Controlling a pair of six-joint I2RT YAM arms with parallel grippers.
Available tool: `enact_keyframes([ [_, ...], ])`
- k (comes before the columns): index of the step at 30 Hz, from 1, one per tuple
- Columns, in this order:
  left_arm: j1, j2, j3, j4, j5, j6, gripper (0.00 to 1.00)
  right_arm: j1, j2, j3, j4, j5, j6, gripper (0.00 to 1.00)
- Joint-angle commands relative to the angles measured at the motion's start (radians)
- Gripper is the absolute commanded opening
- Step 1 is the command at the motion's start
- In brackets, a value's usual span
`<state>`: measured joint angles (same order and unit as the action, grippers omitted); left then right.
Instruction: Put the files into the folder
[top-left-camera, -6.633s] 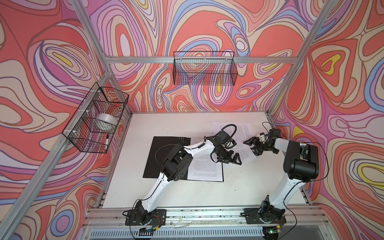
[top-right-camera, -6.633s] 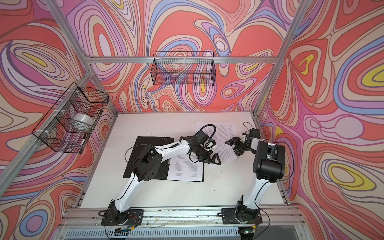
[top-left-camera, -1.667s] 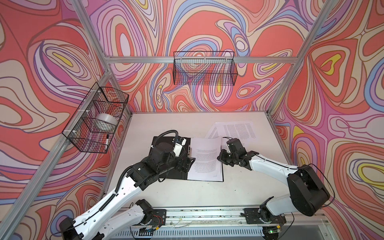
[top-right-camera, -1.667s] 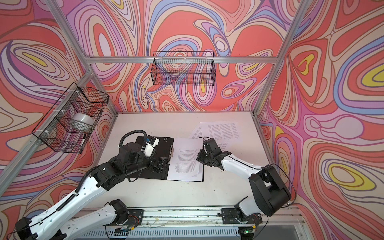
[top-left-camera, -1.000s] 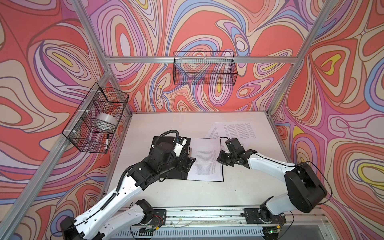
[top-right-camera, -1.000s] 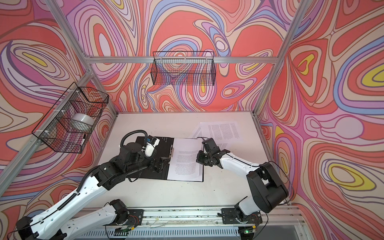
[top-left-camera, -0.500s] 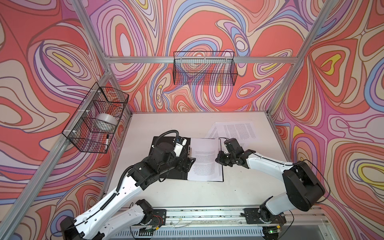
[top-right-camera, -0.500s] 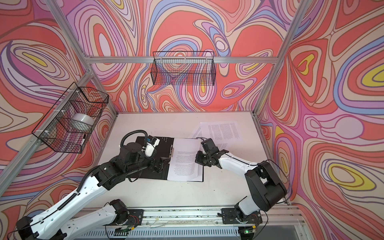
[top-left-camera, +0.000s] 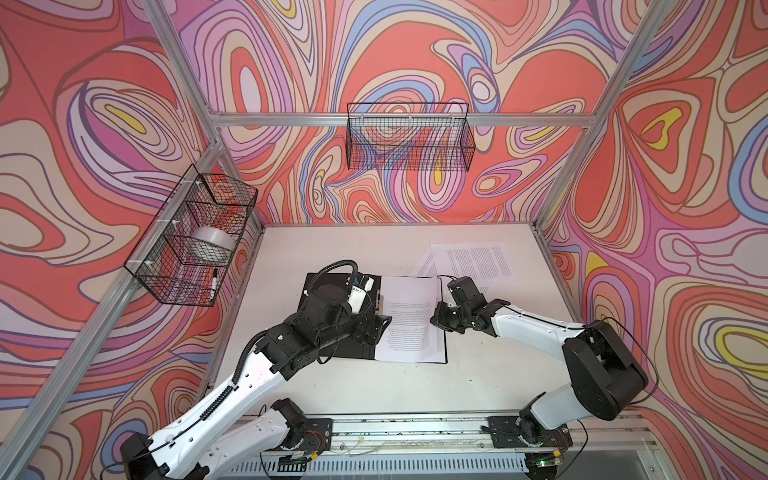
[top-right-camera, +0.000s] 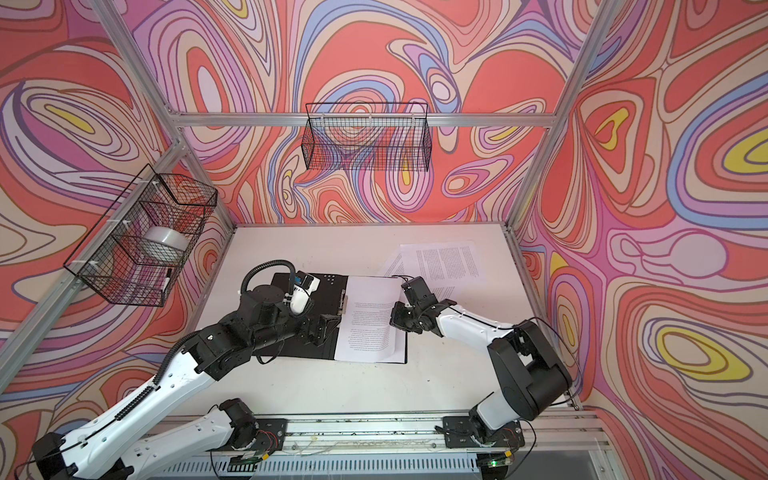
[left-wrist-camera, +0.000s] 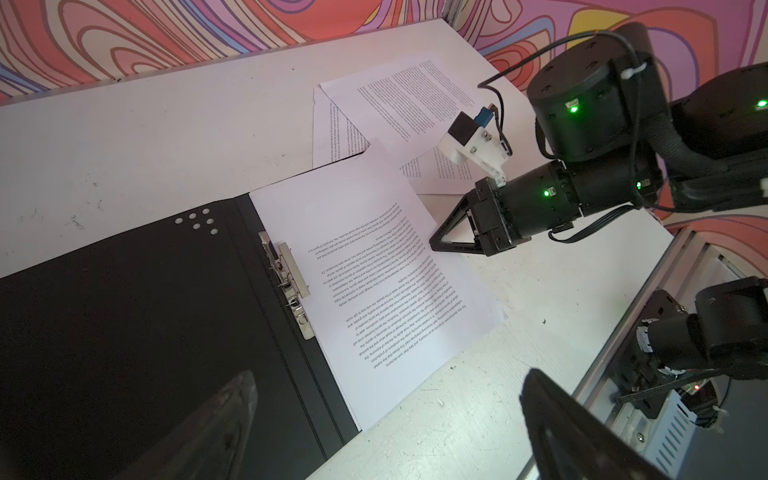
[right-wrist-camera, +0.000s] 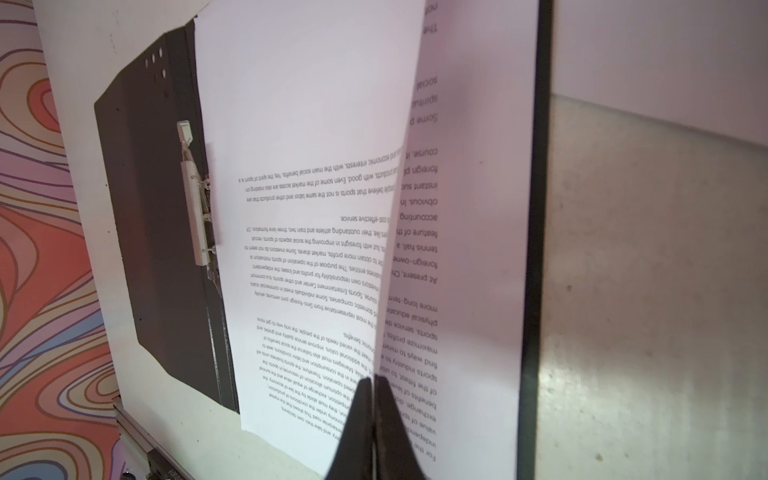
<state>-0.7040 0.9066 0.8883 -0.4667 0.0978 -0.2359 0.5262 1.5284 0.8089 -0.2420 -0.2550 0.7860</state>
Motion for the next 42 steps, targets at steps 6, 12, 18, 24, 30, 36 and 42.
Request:
enact_keyframes([
  [6,0.005,0.002,-0.011,0.016,0.011,0.010,1.00,0.009,0.019,0.029,-0.014,0.006,-0.008,0.08],
  [12,0.005,0.000,-0.011,0.016,0.014,0.010,1.00,0.009,0.028,0.044,-0.054,0.032,-0.016,0.20],
  [18,0.005,0.000,-0.011,0.016,0.017,0.011,1.00,0.009,0.058,0.079,-0.104,0.060,-0.023,0.27],
  [24,0.005,-0.003,-0.010,0.015,0.017,0.012,1.00,0.009,0.084,0.105,-0.131,0.076,-0.030,0.32],
  [30,0.005,-0.002,-0.010,0.016,0.023,0.012,1.00,0.009,0.107,0.130,-0.161,0.100,-0.036,0.39],
  [36,0.005,-0.002,-0.011,0.016,0.026,0.011,1.00,0.009,0.121,0.146,-0.185,0.115,-0.038,0.47],
  [42,0.005,-0.003,-0.011,0.016,0.029,0.012,1.00,0.009,0.131,0.192,-0.286,0.205,-0.066,0.61],
])
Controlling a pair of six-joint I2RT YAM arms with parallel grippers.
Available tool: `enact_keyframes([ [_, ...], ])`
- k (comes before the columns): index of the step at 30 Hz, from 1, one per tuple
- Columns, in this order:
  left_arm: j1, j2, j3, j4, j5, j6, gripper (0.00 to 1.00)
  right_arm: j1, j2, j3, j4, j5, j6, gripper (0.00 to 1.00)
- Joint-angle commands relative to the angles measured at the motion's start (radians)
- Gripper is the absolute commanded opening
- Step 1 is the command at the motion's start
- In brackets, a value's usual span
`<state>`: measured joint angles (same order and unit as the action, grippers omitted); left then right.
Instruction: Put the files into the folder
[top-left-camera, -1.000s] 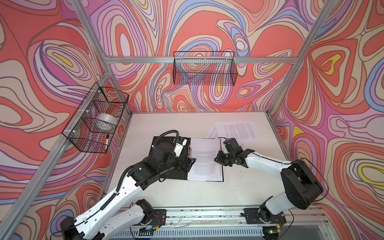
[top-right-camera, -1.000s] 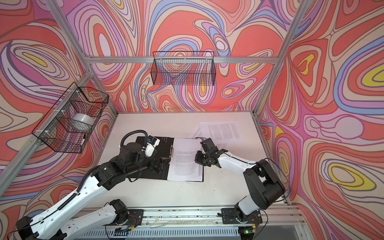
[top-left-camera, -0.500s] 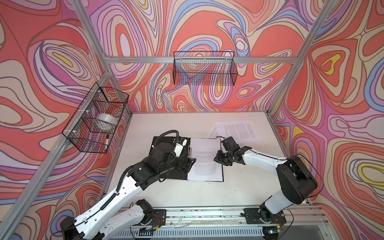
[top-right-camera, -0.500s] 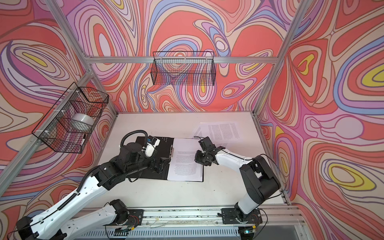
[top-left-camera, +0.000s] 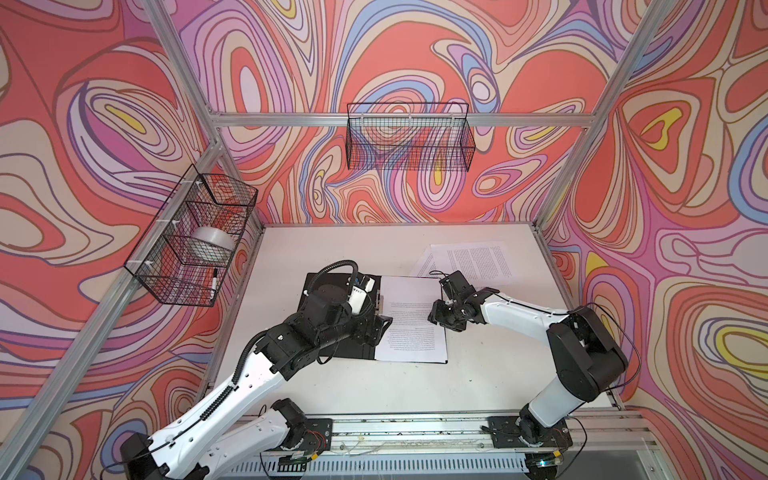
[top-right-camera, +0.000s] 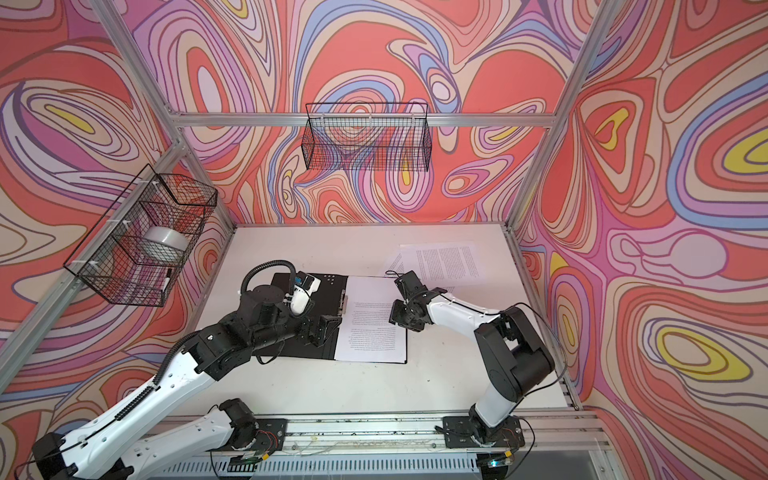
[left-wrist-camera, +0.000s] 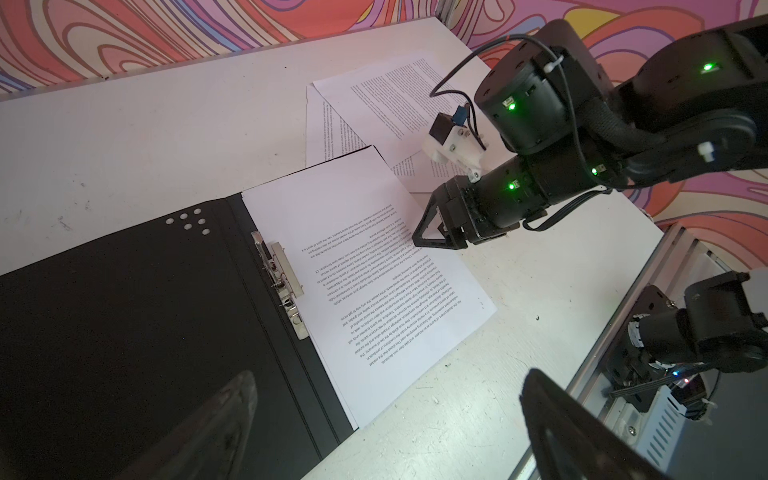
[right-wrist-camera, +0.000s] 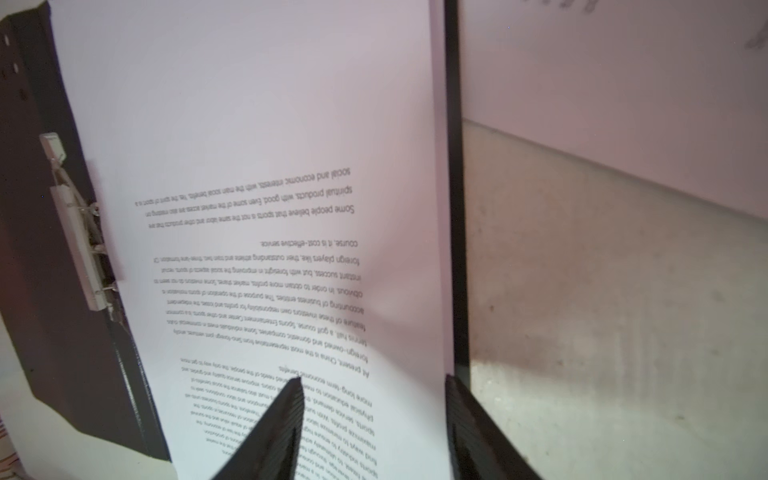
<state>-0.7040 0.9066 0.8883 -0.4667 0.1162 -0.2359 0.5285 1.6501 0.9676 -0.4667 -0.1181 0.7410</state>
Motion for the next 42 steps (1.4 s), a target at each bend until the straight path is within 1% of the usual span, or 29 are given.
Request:
enact_keyframes([
  [1,0.005,-0.003,-0.010,0.016,0.010,0.012,1.00,0.007,0.013,0.046,-0.082,0.086,-0.031,0.63],
  [7,0.005,0.000,-0.012,0.017,0.010,0.014,1.00,0.007,-0.005,0.091,-0.146,0.136,-0.070,0.69],
  [9,0.005,0.002,-0.012,0.017,0.010,0.014,1.00,0.000,-0.018,0.101,-0.163,0.153,-0.084,0.72],
  [12,0.005,0.006,-0.012,0.017,0.011,0.014,1.00,-0.040,-0.048,0.101,-0.165,0.151,-0.110,0.77],
  [16,0.005,0.011,-0.014,0.018,0.008,0.014,1.00,-0.164,-0.091,0.083,-0.141,0.104,-0.144,0.83],
  [19,0.005,0.017,-0.015,0.023,0.008,0.015,1.00,-0.301,-0.102,0.067,-0.107,0.036,-0.154,0.86],
  [22,0.005,0.029,-0.017,0.023,0.008,0.018,1.00,-0.442,-0.105,0.054,-0.062,-0.003,-0.145,0.87],
  [26,0.005,0.046,-0.016,0.023,0.010,0.026,1.00,-0.637,-0.066,0.045,0.015,-0.075,-0.116,0.87],
  [29,0.005,0.059,-0.016,0.024,0.010,0.030,1.00,-0.738,-0.026,0.045,0.081,-0.080,-0.089,0.87],
  [33,0.005,0.069,-0.020,0.041,0.036,0.036,1.00,-0.804,0.048,0.060,0.156,-0.061,-0.058,0.87],
  [35,0.005,0.071,-0.023,0.053,0.055,0.039,1.00,-0.832,0.099,0.076,0.196,-0.076,-0.053,0.87],
  [39,0.005,0.076,-0.033,0.076,0.089,0.041,1.00,-0.851,0.200,0.118,0.276,-0.125,-0.056,0.87],
  [42,0.005,0.084,-0.038,0.091,0.109,0.044,1.00,-0.856,0.258,0.153,0.304,-0.130,-0.056,0.87],
])
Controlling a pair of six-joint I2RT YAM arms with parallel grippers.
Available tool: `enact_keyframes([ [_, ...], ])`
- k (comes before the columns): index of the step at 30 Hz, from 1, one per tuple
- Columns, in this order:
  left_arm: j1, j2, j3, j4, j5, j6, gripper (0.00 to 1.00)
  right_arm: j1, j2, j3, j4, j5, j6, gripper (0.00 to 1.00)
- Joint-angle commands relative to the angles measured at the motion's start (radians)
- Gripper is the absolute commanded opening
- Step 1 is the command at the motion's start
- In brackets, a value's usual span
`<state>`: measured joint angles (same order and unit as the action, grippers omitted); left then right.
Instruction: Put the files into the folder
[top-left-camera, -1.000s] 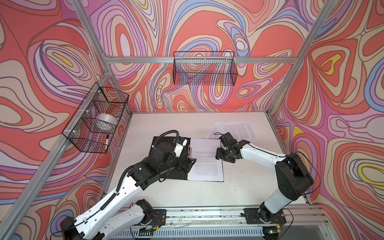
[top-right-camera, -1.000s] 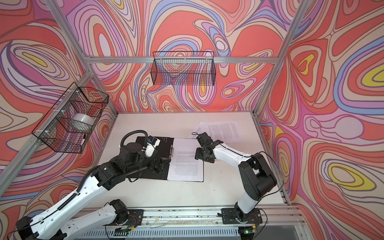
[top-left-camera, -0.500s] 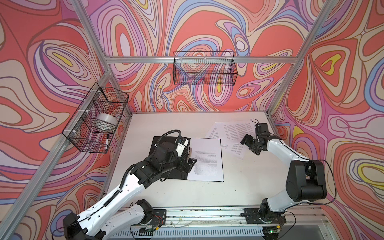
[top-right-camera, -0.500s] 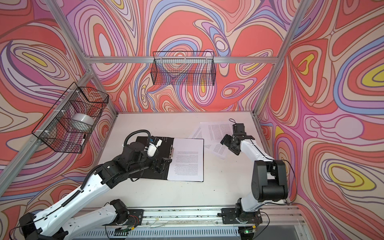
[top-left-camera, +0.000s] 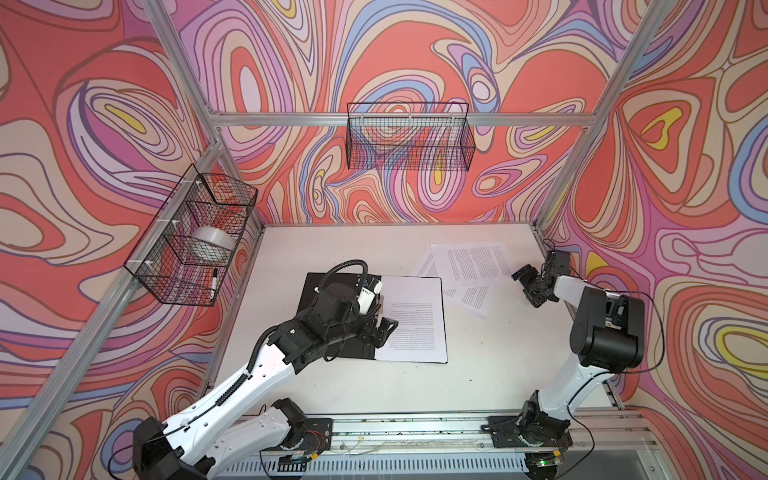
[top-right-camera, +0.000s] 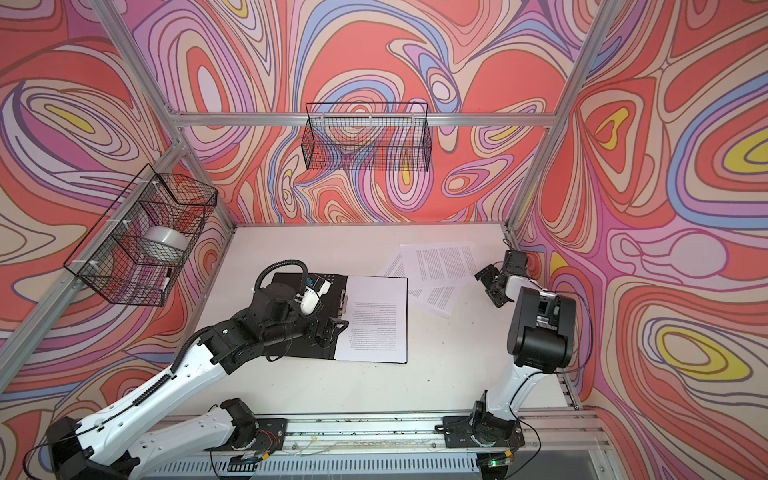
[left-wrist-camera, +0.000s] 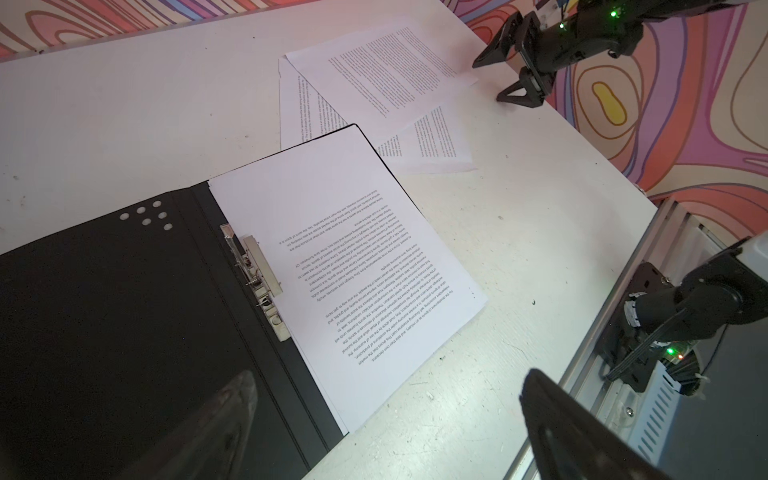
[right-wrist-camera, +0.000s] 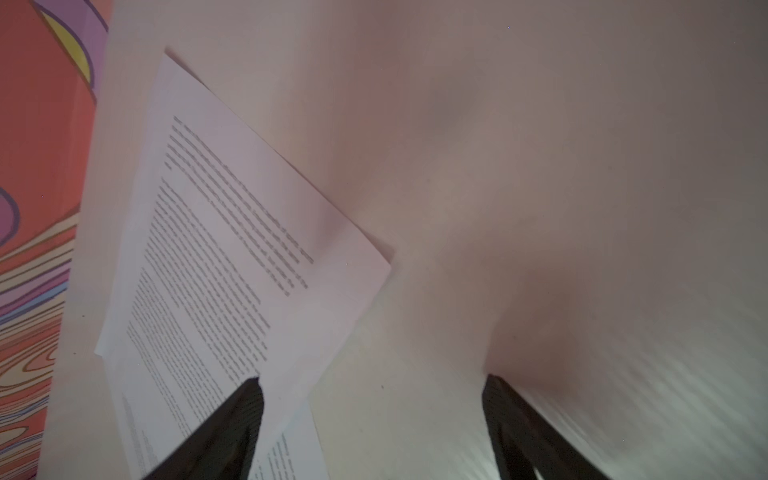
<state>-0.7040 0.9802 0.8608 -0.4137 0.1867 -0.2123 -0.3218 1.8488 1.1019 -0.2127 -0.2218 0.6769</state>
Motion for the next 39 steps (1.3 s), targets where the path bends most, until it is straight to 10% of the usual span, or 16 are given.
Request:
enact_keyframes([
  [1,0.005,0.013,-0.009,0.038,0.039,0.021,1.00,-0.011,0.079,0.030,0.054,-0.032,0.012,0.87],
  [25,0.005,0.224,0.083,0.113,0.067,-0.051,1.00,0.019,0.263,0.103,0.294,-0.528,0.039,0.86],
  [39,0.005,0.272,0.092,0.176,0.099,-0.096,1.00,0.096,0.224,0.059,0.416,-0.626,0.074,0.58],
])
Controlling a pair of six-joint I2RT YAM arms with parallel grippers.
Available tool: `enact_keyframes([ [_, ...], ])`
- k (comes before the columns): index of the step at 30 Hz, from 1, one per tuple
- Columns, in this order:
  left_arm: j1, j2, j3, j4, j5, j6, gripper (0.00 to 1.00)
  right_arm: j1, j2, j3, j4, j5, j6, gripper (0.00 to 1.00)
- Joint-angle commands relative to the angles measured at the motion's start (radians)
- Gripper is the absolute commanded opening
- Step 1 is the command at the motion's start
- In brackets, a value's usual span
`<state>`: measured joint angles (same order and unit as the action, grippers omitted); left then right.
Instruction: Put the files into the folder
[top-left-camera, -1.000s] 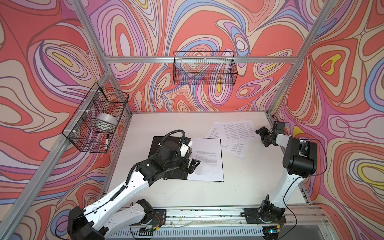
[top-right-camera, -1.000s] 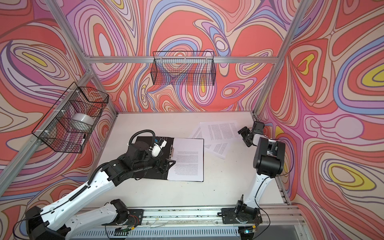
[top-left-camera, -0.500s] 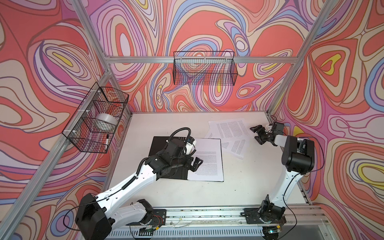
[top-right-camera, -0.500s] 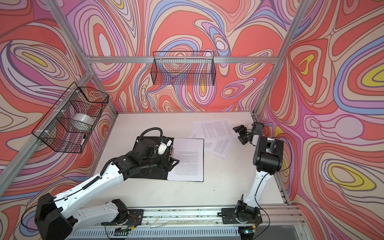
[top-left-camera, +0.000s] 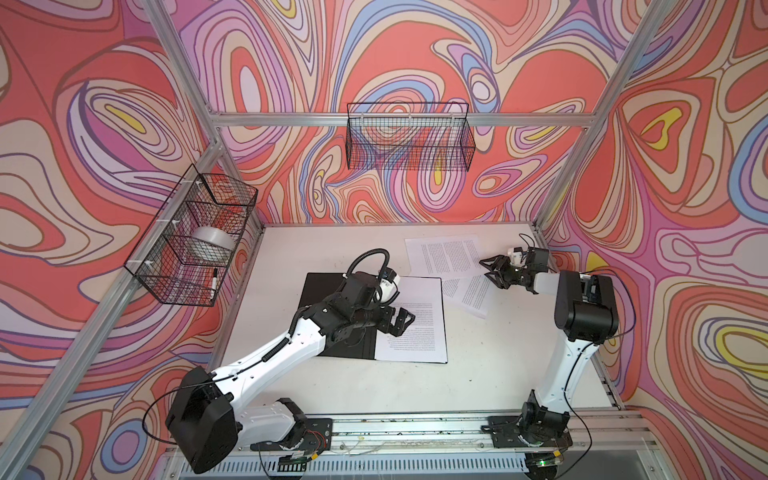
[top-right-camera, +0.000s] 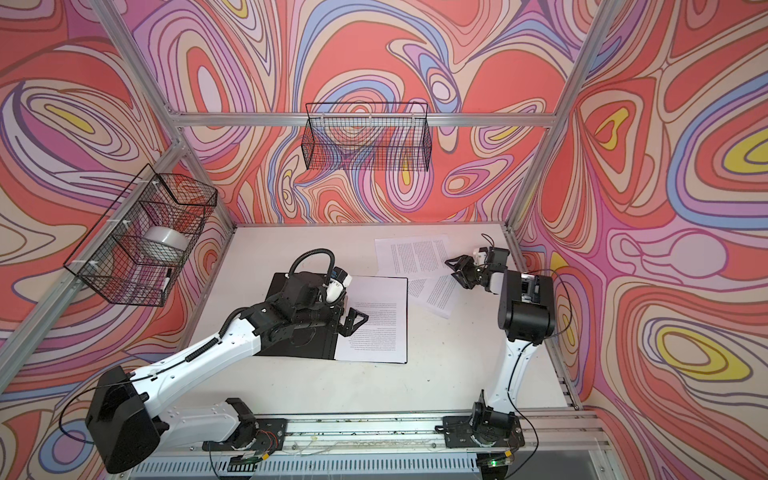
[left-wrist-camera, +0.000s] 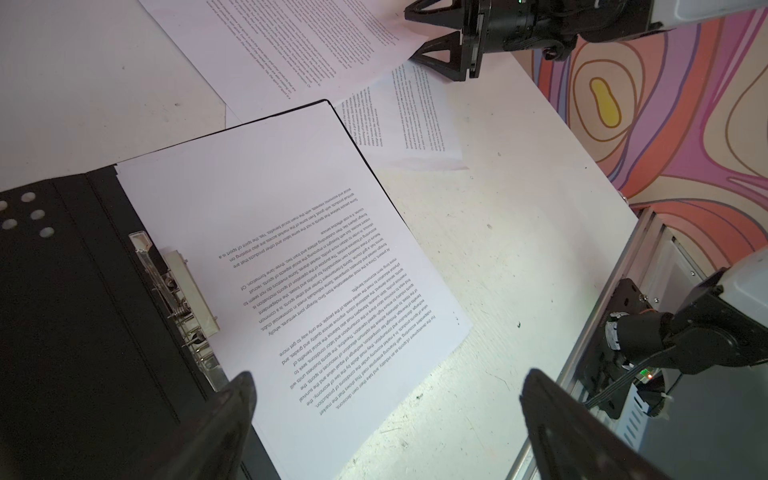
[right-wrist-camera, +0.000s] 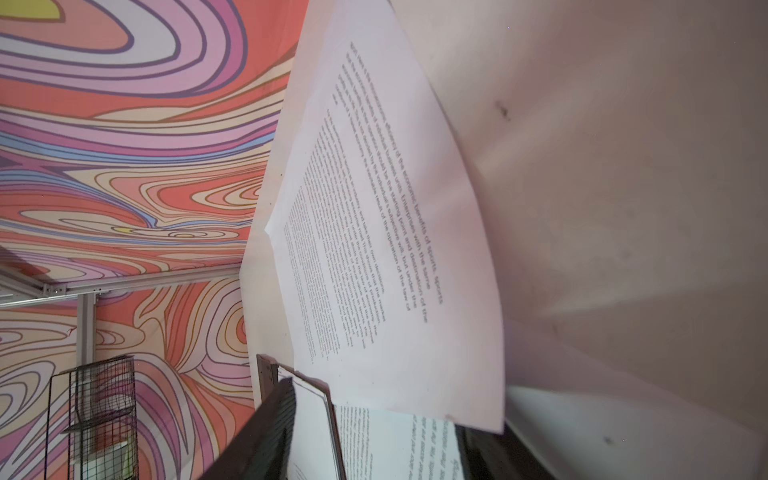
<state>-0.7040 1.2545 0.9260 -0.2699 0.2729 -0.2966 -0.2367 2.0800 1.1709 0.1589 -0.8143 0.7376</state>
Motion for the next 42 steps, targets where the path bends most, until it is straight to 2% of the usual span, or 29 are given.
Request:
enact_keyframes([
  [1,0.005,-0.005,0.025,0.032,0.009,-0.010,1.00,0.015,-0.009,-0.006,0.024,-0.017,0.000,0.57],
  [4,0.005,-0.015,0.024,0.028,0.008,-0.010,1.00,0.023,-0.010,-0.004,-0.014,0.041,-0.011,0.56],
  [7,0.005,-0.028,0.018,0.024,0.003,-0.012,1.00,0.045,0.001,-0.009,0.012,0.088,0.036,0.52],
  [20,0.005,-0.092,-0.029,0.018,-0.018,-0.022,1.00,0.180,-0.032,-0.128,0.279,0.391,0.298,0.41],
  [27,0.005,-0.107,-0.038,0.023,-0.019,-0.019,1.00,0.266,-0.019,-0.208,0.507,0.561,0.460,0.39],
  [34,0.005,-0.119,-0.040,0.028,-0.008,-0.025,1.00,0.342,-0.006,-0.187,0.542,0.661,0.507,0.35],
  [38,0.005,-0.128,-0.045,0.030,-0.008,-0.026,1.00,0.377,0.013,-0.140,0.497,0.664,0.502,0.35],
  [42,0.005,-0.130,-0.047,0.032,-0.006,-0.029,1.00,0.393,0.039,-0.141,0.536,0.688,0.542,0.34],
])
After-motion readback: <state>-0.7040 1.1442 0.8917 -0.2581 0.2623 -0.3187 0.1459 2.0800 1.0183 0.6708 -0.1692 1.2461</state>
